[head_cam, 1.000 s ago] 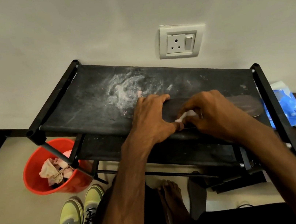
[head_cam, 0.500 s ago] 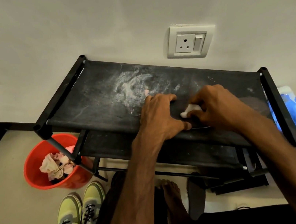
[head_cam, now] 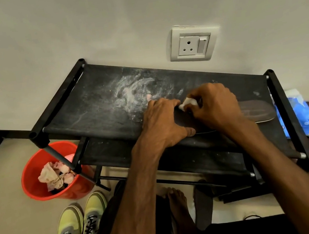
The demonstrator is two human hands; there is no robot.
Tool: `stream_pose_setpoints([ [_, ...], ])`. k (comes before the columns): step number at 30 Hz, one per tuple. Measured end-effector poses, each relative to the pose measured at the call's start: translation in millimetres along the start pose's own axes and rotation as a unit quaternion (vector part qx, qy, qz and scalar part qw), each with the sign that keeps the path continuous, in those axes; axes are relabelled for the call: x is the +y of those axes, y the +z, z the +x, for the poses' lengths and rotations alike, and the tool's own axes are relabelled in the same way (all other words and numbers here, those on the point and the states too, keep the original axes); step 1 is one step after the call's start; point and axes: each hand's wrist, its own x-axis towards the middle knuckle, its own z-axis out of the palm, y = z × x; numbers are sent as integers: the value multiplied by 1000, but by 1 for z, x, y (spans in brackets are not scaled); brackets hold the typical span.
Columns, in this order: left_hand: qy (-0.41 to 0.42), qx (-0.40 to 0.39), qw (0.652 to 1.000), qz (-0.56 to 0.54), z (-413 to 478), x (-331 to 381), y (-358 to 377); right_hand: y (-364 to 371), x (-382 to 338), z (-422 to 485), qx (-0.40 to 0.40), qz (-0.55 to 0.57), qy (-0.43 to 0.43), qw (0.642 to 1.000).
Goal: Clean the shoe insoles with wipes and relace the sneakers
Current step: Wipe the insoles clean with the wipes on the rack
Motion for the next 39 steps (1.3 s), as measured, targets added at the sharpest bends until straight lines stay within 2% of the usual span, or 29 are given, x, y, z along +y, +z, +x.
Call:
stream_pose_setpoints([
  [3,-3,4,1000,-6,0,-1,0,1,4,3,-22,21,-25,999],
  [6,-2,13,1000,-13,0,-1,1,-9,8,-6,-86,46,-49,994],
  [9,2,24,1000,-5,0,-2,2,-25,12,-20,-150,26,-67,986],
  [12,12,26,1000,2,0,-3,3,-33,14,-31,-165,9,-66,984],
  [16,32,17,999,20,0,-6,1,-30,12,-28,-151,-4,-44,988],
  [21,36,9,999,17,2,-6,2,-5,-1,-10,-31,27,-31,999],
  [23,35,13,999,12,4,-8,2,2,-5,-2,-13,25,-34,999],
  [29,29,23,999,-5,0,-7,0,-18,8,-13,-132,77,-97,984],
  [33,36,22,999,-1,-1,-7,-2,-34,18,-23,-165,25,-88,982],
  [35,39,23,999,-4,-1,-8,-2,-41,23,-27,-137,32,-59,988],
  [39,50,23,998,0,0,-13,-4,-47,35,-33,-26,96,-13,995],
])
